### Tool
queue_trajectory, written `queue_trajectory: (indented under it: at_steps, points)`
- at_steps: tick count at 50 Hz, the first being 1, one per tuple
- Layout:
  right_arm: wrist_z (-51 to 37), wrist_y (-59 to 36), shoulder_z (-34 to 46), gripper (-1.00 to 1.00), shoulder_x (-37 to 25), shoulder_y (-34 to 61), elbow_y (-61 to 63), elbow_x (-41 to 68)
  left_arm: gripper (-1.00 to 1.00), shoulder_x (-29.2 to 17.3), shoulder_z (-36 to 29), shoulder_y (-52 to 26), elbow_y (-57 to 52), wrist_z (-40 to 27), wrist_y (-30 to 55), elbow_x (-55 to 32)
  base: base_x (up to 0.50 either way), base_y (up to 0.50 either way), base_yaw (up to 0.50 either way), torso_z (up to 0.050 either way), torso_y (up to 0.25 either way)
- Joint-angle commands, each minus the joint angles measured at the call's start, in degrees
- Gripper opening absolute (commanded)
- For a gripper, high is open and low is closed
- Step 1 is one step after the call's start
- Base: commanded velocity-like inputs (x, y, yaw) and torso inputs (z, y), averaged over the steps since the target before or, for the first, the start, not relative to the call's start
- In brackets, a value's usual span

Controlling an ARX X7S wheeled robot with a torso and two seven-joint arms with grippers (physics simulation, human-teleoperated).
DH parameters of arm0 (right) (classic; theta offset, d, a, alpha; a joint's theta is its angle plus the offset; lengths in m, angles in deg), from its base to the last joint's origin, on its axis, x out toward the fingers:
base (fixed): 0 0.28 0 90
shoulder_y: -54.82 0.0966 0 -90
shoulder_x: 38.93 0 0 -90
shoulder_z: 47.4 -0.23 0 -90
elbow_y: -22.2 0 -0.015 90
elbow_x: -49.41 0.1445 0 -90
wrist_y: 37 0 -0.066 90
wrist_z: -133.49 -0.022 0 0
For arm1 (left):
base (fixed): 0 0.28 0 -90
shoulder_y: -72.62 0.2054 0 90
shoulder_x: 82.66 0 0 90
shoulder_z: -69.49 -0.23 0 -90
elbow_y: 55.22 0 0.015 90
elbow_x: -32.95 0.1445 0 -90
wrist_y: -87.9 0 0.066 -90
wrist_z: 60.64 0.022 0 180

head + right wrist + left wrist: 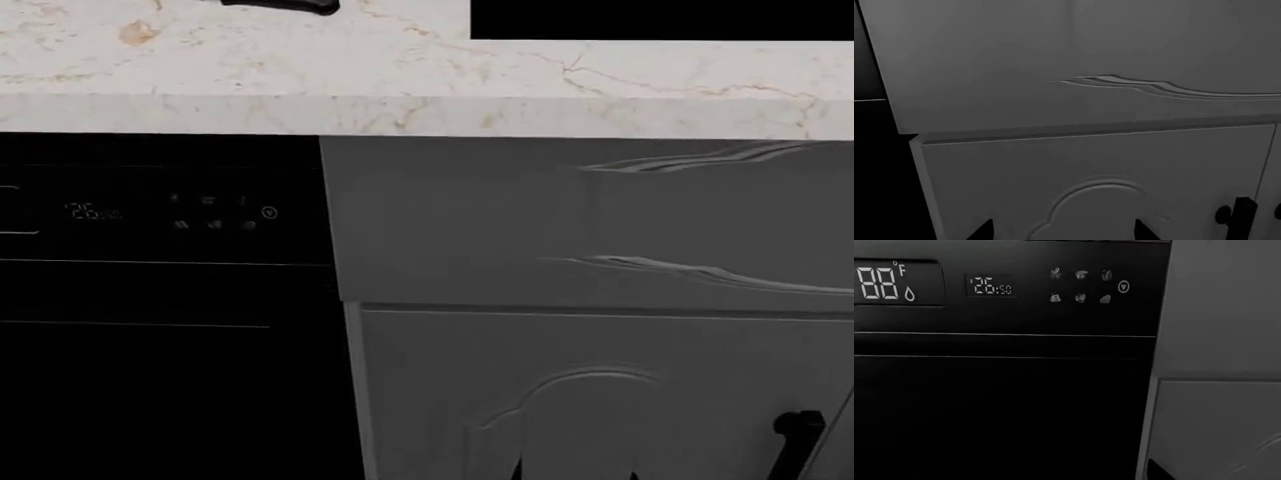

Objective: Open the dishwasher door

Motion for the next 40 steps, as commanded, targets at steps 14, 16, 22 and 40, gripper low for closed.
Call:
queue_trajectory:
  at_steps: [14, 16, 22, 40]
  points:
    - [-4.69, -6.21, -6.1, 1.0, -5.52, -1.82, 19.42, 5.55, 1.0, -1.16, -1.29, -0.32, -1.42, -1.91, 2.05, 1.96, 0.0, 0.0, 0.0, 0.0, 0.0]
    - [-6.14, -7.8, -7.88, 1.0, -6.84, -2.8, 24.3, 6.63, 1.0, -1.36, -1.51, -0.37, -1.78, -2.07, 2.5, 2.29, 0.0, 0.0, 0.0, 0.0, 0.0]
    - [-9.5, -10.31, -13.77, 1.0, -10.02, -6.23, 35.46, 10.61, 1.0, -1.91, -2.13, -0.51, -2.46, -2.27, 3.42, 3.03, 0.0, 0.0, 0.0, 0.0, 0.0]
    - [-12.89, -10.03, -21.92, 1.0, -12.87, -11.41, 47.38, 16.03, 1.0, -7.76, -7.04, -3.46, -8.08, -2.59, 13.14, 13.0, 0.0, 0.0, 0.0, 0.0, 0.0]
